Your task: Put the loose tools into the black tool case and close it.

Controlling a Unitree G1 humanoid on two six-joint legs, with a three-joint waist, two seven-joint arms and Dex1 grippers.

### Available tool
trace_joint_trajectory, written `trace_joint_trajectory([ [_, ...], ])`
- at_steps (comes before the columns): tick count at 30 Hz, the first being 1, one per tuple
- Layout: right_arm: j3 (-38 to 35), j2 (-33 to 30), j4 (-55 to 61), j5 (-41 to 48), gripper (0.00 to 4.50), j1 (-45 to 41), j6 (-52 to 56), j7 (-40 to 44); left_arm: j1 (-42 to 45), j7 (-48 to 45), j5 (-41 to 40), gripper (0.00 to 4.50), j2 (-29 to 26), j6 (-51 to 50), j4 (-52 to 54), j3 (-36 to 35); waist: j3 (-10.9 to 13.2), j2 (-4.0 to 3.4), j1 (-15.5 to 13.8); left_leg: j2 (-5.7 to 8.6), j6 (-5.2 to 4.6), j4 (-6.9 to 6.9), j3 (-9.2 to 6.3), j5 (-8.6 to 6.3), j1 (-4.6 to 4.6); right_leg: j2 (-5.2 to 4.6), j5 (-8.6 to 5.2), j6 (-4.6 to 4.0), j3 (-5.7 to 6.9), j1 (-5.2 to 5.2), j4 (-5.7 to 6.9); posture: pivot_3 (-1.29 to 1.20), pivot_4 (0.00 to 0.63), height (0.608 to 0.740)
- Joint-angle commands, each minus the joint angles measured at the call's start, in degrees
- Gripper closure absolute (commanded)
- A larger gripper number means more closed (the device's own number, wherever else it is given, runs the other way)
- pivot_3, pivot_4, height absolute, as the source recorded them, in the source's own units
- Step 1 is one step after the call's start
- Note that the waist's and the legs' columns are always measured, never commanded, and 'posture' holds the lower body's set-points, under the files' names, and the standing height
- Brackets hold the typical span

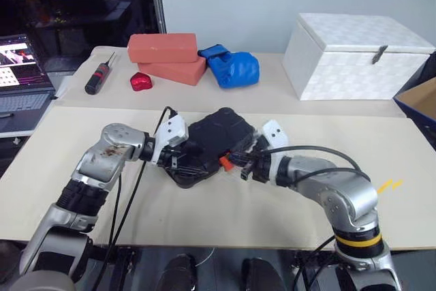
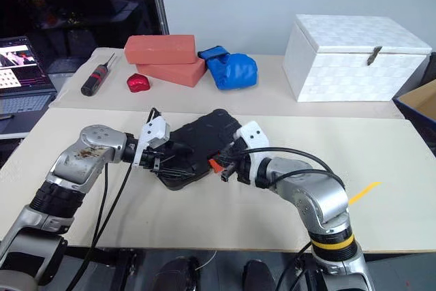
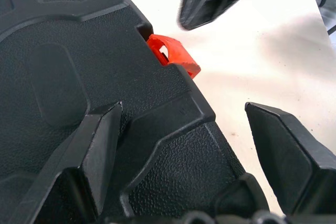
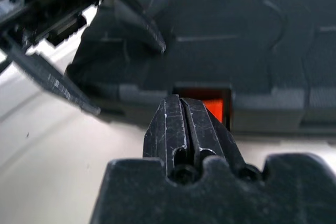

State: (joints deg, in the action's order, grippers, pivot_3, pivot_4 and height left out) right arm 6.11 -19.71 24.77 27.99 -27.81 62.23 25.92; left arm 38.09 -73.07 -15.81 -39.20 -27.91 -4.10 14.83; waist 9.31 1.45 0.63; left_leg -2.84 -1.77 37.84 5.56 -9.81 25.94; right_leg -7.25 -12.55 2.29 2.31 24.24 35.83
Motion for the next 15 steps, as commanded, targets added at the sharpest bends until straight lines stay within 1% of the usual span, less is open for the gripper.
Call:
trace_joint_trajectory([
  [1,1.4,0.8,-2.5,-2.1,4.46,-2.2,-4.4,-0.4,-2.2,0.4,2.2,0.49,-0.2,-1.4,-1.3,2.2,0.0,0.00,0.0,0.00,-0.03,0.00,0.02,0.02,0.02,0.00,0.00,0.00,-0.01,0.01,0.00,0.00,0.150,0.740],
  [3,2.6,0.9,-3.3,-2.9,4.46,-2.9,-4.4,-0.4,-2.5,0.5,2.1,0.49,-0.2,-1.6,-0.9,2.2,0.0,0.00,0.1,0.01,-0.23,0.00,0.02,0.14,0.02,0.00,0.00,0.00,0.00,0.01,0.02,0.00,0.150,0.740],
  [7,4.7,-0.2,-3.4,-4.1,4.46,-3.6,-3.2,-0.2,-2.7,0.7,2.0,0.49,-0.3,-2.1,-0.4,2.0,0.0,-0.01,0.1,-0.01,-0.22,-0.01,0.02,0.13,0.02,0.00,0.00,0.00,0.00,0.02,0.01,0.00,0.150,0.740],
  [10,6.2,-1.6,-2.9,-4.8,4.46,-3.7,-2.2,0.4,-2.8,1.0,1.9,0.49,-0.3,-2.4,-0.1,2.0,0.0,-0.02,0.1,-0.03,0.07,-0.01,0.02,-0.04,0.00,0.00,0.01,-0.01,0.00,0.02,0.01,0.00,0.150,0.740],
  [15,7.5,-3.8,-0.4,-4.3,4.46,-2.5,-0.4,1.1,-2.8,1.2,1.8,0.49,-0.3,-2.9,0.3,2.0,0.0,-0.03,0.1,-0.03,0.06,-0.01,0.02,-0.04,0.00,0.00,0.00,-0.02,0.00,0.02,0.01,0.00,0.150,0.740],
])
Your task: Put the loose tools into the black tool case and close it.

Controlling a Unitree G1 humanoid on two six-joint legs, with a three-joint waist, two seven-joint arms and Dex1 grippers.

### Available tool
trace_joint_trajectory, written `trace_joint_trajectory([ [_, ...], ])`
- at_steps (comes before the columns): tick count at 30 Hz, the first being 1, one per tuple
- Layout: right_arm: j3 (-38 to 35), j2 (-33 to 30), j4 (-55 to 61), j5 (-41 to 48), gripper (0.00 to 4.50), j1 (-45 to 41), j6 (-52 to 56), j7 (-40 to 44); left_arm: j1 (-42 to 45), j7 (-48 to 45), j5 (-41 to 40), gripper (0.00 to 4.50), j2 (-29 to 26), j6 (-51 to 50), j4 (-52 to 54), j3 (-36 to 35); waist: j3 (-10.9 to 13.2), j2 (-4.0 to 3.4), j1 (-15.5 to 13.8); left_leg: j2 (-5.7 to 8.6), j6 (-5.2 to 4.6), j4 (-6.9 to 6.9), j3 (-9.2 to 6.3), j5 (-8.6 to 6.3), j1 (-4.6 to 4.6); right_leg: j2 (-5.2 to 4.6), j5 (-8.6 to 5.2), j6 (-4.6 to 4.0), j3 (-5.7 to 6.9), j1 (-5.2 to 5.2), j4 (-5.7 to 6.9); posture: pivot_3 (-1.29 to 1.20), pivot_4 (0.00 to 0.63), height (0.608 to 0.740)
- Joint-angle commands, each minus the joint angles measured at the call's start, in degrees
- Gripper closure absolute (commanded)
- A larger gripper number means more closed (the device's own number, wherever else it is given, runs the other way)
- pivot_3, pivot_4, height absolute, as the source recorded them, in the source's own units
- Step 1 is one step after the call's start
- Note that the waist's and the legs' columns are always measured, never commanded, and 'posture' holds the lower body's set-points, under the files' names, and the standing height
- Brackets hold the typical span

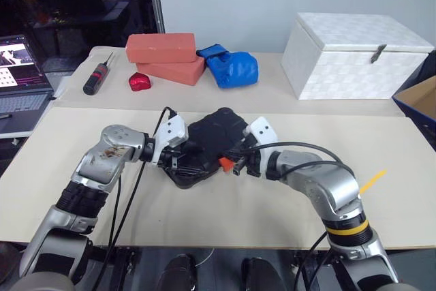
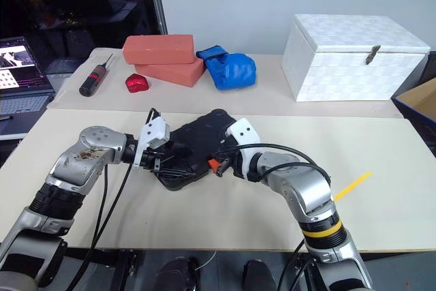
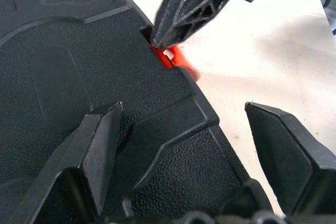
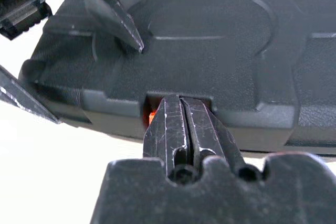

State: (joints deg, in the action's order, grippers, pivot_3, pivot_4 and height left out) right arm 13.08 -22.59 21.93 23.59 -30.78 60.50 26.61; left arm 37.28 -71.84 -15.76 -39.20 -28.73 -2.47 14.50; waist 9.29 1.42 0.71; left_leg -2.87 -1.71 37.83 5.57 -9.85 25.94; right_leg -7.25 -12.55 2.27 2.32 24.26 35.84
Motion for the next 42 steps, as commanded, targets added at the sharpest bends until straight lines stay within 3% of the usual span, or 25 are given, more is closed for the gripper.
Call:
trace_joint_trajectory([
  [1,0.6,-1.1,2.7,0.1,4.46,0.8,1.4,0.4,-2.0,0.1,1.8,0.49,-0.3,-2.2,-1.1,2.4,0.0,0.00,0.0,0.00,0.00,0.00,0.00,0.00,0.00,0.00,0.00,0.00,0.00,0.00,0.00,0.00,0.150,0.740],
  [7,-6.6,0.8,7.0,4.4,4.46,2.9,1.2,0.5,-1.7,0.4,1.2,0.49,-0.4,-4.0,0.6,2.2,0.0,0.00,0.0,0.01,-0.01,0.00,0.00,0.01,0.03,0.00,-0.01,0.01,0.00,0.01,-0.01,0.00,0.150,0.740],
  [12,-10.6,-1.0,11.8,7.7,4.46,7.4,4.3,0.9,-1.1,0.3,1.2,0.49,-0.3,-4.3,0.0,2.1,0.0,0.00,-0.1,0.00,-0.03,-0.01,-0.02,0.02,0.10,0.00,-0.01,0.02,0.00,0.03,-0.05,0.00,0.150,0.740],
  [20,-5.2,-4.0,10.1,3.2,4.46,11.6,4.3,-2.6,-0.2,0.0,2.3,0.49,0.0,-2.7,-2.4,2.7,0.0,0.00,0.0,0.00,0.05,-0.03,-0.03,-0.04,0.08,-0.02,-0.02,0.02,0.00,0.03,-0.05,0.00,0.150,0.740],
  [27,-0.5,0.7,1.6,-0.4,4.46,7.2,0.0,-3.8,-0.3,0.5,4.0,0.49,0.5,-0.7,-3.6,3.9,0.0,0.00,0.0,0.00,0.07,-0.03,-0.04,-0.05,0.07,-0.04,-0.02,0.02,0.01,0.04,-0.07,0.00,0.150,0.740],
  [33,-1.9,5.8,-3.4,-0.4,4.46,5.8,-5.4,-3.0,-0.6,1.2,4.8,0.49,0.9,0.4,-4.0,3.8,0.0,0.00,-0.1,0.01,0.06,-0.03,-0.12,-0.04,0.06,-0.04,-0.03,0.03,0.06,0.08,-0.08,0.00,0.150,0.740],
  [42,-5.8,6.2,-1.8,0.6,4.46,5.9,-7.4,-2.9,-1.1,2.2,5.4,0.49,1.1,0.6,-4.5,3.6,0.0,0.00,0.1,-0.01,0.07,-0.03,-0.07,-0.04,0.08,-0.04,0.01,0.04,0.03,0.05,-0.02,0.00,0.150,0.740],
])
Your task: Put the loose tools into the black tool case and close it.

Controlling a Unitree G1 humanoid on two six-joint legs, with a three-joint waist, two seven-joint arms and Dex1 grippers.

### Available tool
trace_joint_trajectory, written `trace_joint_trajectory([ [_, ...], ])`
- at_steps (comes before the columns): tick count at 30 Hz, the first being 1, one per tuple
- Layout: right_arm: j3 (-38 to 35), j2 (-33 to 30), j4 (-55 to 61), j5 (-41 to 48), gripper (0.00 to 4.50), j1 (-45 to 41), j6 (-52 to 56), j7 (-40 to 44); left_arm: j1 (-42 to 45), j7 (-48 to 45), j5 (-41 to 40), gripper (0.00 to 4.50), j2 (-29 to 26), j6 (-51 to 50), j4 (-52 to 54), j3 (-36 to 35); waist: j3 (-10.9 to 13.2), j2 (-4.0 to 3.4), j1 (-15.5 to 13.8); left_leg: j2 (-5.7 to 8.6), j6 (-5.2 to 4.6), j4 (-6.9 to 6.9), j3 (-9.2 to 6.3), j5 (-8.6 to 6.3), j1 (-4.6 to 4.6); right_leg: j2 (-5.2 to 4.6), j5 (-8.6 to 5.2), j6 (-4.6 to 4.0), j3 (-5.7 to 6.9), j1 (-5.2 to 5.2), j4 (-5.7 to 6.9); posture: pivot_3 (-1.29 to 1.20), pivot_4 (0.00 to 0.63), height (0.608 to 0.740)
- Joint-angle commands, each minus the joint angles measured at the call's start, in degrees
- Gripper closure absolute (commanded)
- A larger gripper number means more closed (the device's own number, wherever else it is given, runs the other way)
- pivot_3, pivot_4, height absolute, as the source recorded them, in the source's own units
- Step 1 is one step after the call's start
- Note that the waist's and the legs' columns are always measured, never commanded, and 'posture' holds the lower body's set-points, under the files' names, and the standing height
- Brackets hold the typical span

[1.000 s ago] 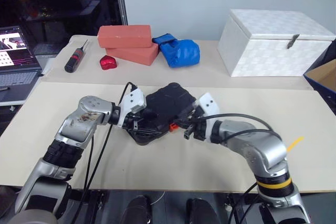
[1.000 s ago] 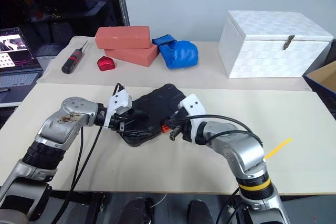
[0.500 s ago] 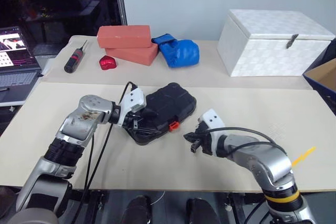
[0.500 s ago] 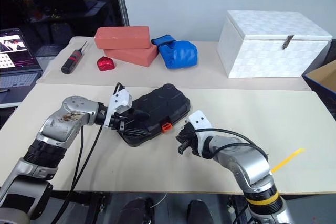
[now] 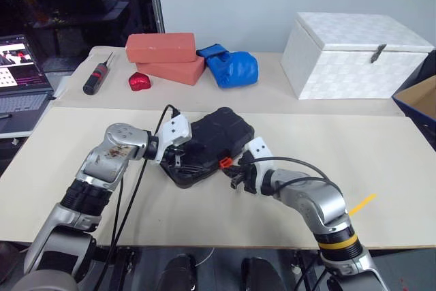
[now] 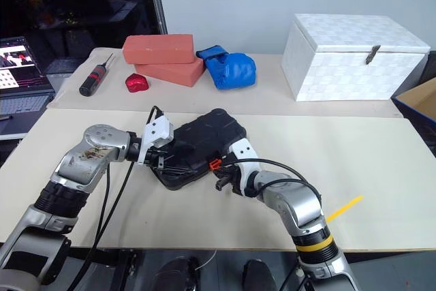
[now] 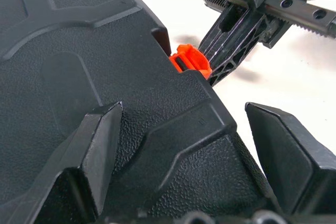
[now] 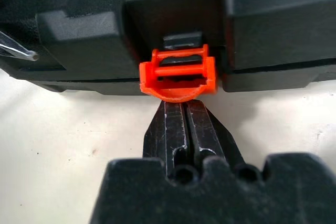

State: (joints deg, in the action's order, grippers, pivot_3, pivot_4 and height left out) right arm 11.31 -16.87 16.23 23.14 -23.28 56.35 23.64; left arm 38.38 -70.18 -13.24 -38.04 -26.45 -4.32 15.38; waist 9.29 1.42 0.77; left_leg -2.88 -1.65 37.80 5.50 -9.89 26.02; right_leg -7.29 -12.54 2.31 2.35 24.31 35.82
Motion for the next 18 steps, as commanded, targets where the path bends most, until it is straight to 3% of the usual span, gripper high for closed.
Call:
trace_joint_trajectory([
  [1,-4.3,0.4,4.1,1.2,4.46,-1.6,-3.1,0.1,-2.3,0.7,3.0,0.49,0.0,-1.8,-2.7,3.0,0.0,0.00,0.0,0.00,0.01,0.00,0.00,0.00,0.00,0.00,0.00,-0.01,0.00,0.00,0.00,0.00,0.150,0.740],
  [18,-7.2,6.1,3.4,4.0,4.46,-3.9,-0.8,-0.4,-3.0,1.4,4.8,0.49,0.5,-2.6,-2.3,4.3,0.0,-0.02,0.3,-0.06,0.05,0.00,0.00,-0.03,-0.09,0.00,0.03,-0.04,0.00,0.00,0.02,0.00,0.150,0.740],
])
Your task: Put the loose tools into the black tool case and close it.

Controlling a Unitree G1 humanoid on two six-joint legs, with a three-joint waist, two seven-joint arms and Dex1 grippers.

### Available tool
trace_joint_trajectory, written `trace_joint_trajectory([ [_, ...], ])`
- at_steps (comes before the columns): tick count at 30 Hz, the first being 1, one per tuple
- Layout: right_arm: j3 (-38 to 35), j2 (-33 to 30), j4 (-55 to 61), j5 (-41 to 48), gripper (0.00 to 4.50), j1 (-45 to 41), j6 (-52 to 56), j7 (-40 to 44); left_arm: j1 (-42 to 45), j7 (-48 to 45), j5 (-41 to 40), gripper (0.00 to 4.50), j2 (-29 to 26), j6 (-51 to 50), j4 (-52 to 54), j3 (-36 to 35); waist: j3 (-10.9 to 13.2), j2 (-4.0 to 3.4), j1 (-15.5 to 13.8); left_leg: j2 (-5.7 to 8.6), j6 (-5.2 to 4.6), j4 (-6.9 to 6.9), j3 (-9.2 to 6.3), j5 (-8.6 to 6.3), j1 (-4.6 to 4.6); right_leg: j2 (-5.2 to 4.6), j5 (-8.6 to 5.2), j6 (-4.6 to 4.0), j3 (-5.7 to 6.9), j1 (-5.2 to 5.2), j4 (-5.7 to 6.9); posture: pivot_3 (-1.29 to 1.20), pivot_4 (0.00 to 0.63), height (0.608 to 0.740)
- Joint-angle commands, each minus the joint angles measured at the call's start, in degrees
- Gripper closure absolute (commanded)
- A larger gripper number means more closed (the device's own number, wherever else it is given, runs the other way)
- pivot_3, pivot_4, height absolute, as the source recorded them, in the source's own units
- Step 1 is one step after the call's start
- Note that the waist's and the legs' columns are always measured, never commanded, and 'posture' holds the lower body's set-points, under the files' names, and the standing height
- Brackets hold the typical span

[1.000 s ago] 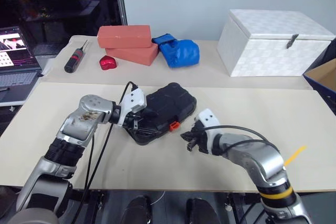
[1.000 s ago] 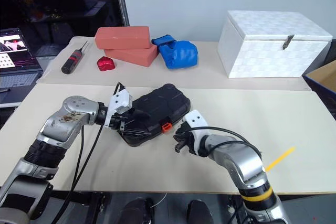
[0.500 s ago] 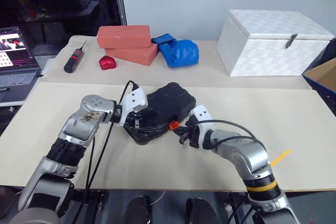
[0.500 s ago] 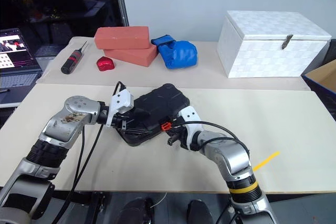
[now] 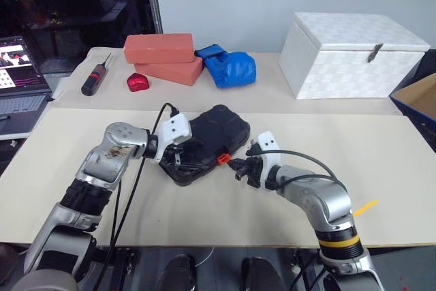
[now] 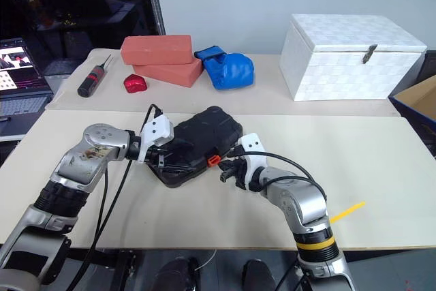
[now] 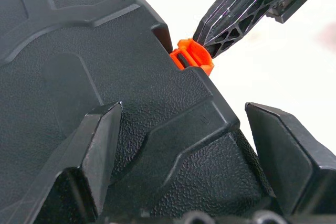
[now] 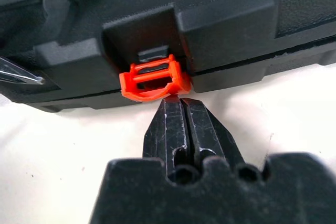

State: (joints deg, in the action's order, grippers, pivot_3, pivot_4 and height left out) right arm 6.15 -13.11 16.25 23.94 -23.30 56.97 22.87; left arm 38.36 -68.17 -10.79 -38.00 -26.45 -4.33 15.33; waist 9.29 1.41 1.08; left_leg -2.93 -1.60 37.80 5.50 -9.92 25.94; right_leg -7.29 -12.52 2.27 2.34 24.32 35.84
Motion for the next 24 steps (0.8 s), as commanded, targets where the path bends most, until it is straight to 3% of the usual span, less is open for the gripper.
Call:
trace_joint_trajectory([
  [1,-2.2,2.6,3.5,3.3,4.46,-3.9,-1.3,0.4,-3.1,-0.6,2.4,0.49,0.4,-2.7,-2.1,4.3,0.0,0.00,0.0,-0.01,0.00,0.00,0.00,0.00,0.00,0.00,0.00,0.00,0.00,0.02,0.00,0.00,0.150,0.740],
  [19,-0.3,6.4,-0.7,2.3,4.46,-5.8,-2.6,0.9,-5.6,-0.6,3.1,0.49,0.0,-5.0,1.2,4.3,-0.1,-0.04,-0.4,0.12,-0.01,-0.78,0.09,0.02,-0.59,-0.14,-0.08,-0.26,-0.01,-0.07,-0.19,0.00,0.150,0.740],
  [24,-3.8,4.1,5.1,5.1,4.46,-4.0,-2.2,1.6,-6.5,-0.3,2.8,0.49,0.0,-5.3,1.8,3.6,-0.1,-0.04,-0.5,0.13,-0.19,-0.81,0.08,0.11,-0.56,-0.13,0.02,-0.09,0.00,-0.12,-0.19,0.00,0.150,0.740],
])
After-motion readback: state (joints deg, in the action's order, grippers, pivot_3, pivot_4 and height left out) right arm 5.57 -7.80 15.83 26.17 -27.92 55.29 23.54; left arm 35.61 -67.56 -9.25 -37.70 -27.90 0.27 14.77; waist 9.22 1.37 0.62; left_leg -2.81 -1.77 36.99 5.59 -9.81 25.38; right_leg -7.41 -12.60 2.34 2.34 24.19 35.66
